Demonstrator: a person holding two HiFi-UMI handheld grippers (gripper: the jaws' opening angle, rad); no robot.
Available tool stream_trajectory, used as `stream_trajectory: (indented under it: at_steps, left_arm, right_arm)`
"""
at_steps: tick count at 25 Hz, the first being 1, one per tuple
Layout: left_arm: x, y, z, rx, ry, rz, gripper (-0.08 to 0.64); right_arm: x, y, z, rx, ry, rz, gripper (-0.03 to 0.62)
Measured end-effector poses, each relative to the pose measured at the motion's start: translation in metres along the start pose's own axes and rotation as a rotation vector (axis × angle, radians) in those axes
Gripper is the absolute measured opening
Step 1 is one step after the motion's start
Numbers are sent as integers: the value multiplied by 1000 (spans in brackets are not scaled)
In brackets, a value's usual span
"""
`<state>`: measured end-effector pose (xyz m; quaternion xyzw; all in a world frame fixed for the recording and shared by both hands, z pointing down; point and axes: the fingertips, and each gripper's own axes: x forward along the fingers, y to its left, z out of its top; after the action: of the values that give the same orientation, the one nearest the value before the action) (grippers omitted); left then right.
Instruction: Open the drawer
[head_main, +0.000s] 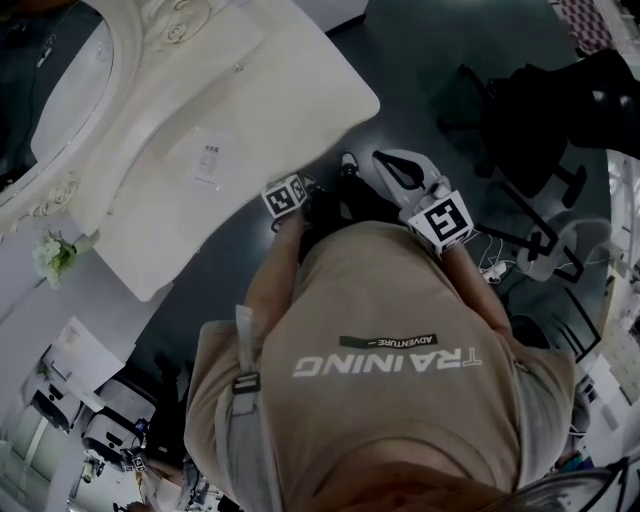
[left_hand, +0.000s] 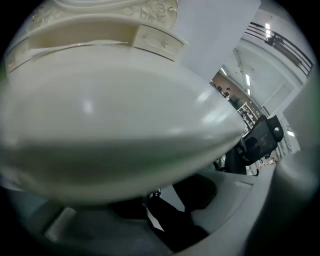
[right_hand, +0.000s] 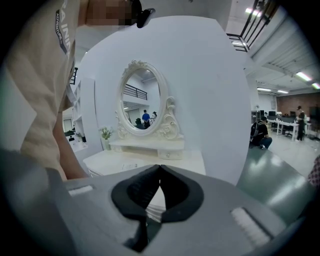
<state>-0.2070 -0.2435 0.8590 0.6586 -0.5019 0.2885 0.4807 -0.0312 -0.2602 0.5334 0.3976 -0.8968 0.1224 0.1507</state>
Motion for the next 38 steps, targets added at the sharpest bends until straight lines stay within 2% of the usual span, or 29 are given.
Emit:
stream_trajectory:
  at_steps: [3,11,15,19,23,28,32,38]
  left_arm:
    - [1,0,0,4,37,9,147]
    - [-1,-3,-2,12,27,-26,137]
    - [-4,-1,-5,1,35,-27,135]
    - [-6,0,-8,-2,48,-36,134]
    - [-10,-4,-22,29,95,-61,133]
    - [-16,-11,-44,41,109,-68,133]
    - [-19,-13,-53,42,112,-51,133]
    - [-24,-15,-51,51,64,-61,133]
  right_arm:
    - [0,3,-1,5,-3,-1,3]
    - [2,21,7,-10,-13,45,3]
    - [3,36,7,-40,5,72,3]
    - [5,43,12,-93,38,61,3]
    - [10,56,17,-108,36,97,3]
    - [14,68,17,-118,46,112,3]
    - [22,75,7,-88,70,111,3]
    - [25,82,-5,-74,57,117,3]
